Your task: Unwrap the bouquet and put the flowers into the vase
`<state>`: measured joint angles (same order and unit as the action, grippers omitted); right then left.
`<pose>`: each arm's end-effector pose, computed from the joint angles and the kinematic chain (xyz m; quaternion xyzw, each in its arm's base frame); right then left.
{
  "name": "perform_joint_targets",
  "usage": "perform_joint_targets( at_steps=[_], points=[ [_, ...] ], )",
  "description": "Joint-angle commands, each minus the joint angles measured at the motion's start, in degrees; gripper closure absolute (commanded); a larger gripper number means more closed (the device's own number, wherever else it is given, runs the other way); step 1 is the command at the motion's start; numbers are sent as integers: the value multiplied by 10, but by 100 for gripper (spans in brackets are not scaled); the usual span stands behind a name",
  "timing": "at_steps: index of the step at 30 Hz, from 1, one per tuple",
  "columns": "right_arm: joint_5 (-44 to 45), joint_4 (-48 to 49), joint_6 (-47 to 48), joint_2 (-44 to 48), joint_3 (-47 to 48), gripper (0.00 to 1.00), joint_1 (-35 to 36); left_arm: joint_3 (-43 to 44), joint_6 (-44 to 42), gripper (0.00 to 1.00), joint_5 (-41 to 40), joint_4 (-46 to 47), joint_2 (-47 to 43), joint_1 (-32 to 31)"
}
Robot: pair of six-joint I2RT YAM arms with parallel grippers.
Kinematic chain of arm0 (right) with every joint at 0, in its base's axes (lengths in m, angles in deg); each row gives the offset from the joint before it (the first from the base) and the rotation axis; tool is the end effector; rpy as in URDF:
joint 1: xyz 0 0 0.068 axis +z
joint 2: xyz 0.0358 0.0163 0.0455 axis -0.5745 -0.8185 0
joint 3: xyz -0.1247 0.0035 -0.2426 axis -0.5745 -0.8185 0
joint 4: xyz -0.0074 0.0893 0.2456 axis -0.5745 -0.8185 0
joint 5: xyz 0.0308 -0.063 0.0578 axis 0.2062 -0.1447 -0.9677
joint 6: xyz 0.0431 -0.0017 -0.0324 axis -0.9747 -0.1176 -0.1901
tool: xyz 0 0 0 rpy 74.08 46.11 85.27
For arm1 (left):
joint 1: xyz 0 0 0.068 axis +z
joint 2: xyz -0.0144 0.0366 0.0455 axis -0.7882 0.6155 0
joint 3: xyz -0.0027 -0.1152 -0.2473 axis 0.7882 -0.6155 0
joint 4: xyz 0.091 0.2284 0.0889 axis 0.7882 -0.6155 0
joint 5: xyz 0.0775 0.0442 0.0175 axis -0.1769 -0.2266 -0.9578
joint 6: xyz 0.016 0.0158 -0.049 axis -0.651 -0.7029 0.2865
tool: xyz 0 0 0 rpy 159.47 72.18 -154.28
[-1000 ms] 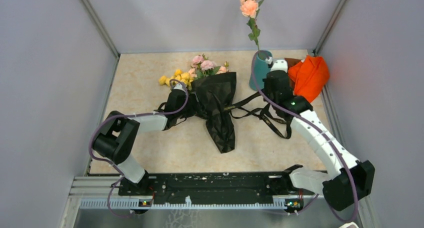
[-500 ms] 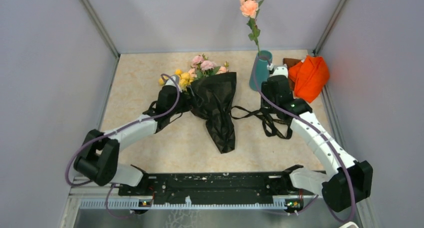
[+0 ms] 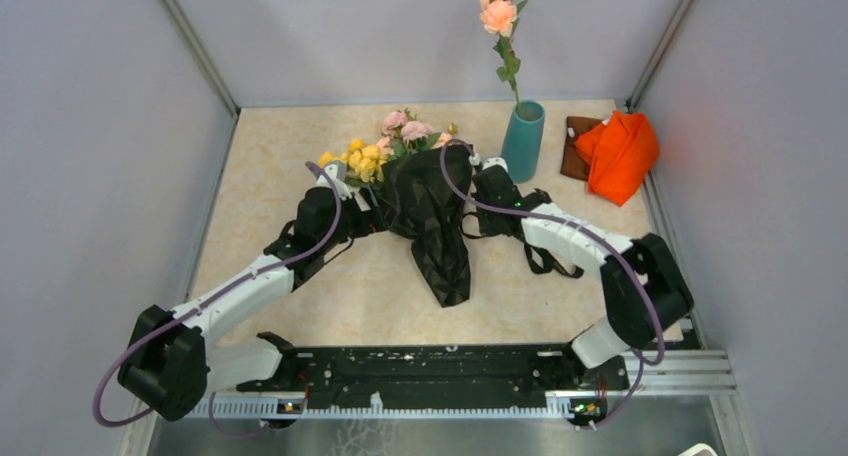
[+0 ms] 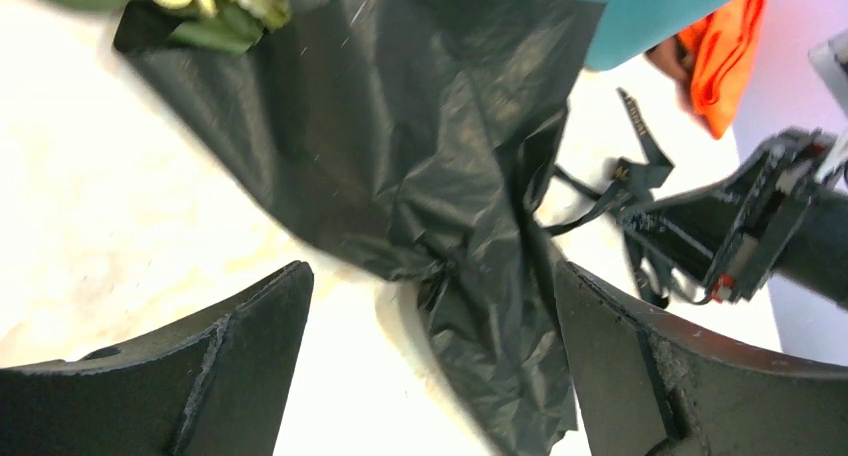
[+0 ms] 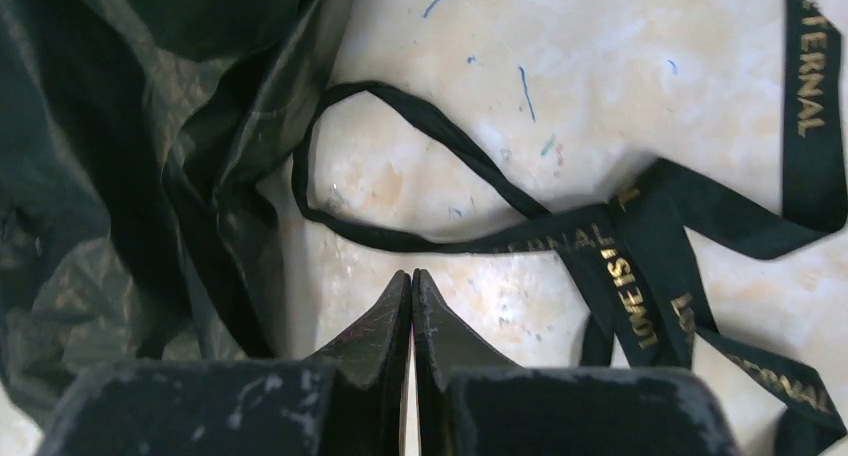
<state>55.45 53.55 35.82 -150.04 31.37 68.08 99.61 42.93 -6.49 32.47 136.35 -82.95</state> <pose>0.2571 0.1566 0.2244 -0.0910 0.9303 0.0334 0.3537 0.2243 -0.1330 0.2471 -0.0393 0.8230 -0.2975 0.4823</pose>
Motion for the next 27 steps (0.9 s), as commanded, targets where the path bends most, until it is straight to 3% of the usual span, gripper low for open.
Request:
perform_joint_targets(
  at_steps=[1,15,27],
  points=[
    [-11,49,-12,-68,81,100,0,-36,6,4,-17,-14,-34,-2],
    [-36,62,2,-272,213,100,36,-69,1,4,-27,-29,-60,-3],
    [-33,29,0,-311,297,100,127,-81,3,3,-24,-22,-60,-2]
  ],
)
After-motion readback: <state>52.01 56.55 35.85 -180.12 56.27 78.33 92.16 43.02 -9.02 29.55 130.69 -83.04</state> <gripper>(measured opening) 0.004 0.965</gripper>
